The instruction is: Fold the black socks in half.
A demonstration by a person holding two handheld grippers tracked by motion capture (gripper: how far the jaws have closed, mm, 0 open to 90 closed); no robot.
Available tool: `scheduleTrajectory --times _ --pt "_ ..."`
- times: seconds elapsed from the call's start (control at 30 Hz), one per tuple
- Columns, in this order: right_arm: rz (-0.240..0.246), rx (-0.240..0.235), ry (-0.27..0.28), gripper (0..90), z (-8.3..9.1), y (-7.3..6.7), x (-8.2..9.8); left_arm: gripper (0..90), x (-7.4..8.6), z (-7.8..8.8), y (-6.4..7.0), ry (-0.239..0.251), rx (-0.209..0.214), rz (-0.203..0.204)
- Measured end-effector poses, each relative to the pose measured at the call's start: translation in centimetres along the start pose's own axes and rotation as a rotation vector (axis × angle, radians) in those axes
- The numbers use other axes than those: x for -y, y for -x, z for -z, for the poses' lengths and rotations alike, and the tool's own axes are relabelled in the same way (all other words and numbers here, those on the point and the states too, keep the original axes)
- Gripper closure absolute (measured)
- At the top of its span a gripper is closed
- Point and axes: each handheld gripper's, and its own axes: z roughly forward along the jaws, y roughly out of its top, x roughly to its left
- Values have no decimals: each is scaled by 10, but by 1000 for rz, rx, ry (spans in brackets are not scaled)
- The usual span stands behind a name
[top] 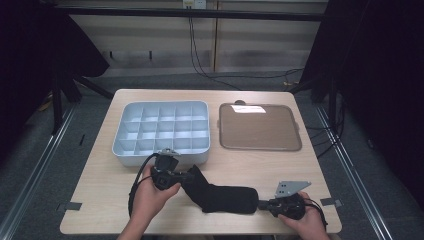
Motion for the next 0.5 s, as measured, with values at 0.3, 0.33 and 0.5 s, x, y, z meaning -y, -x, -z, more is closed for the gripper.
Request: scheduleTrajectory --times 0.3,0.33,0.5 --pt "15 -3 -4 896 -6 -2 -6 829 -3 5 3 9 9 0" --pt "17 0 -6 896 -6 -2 -6 829 -4 6 4 11 9 -1" --pt "17 4 -3 896 -9 -4 -8 829 -7 7 9 14 14 -10"
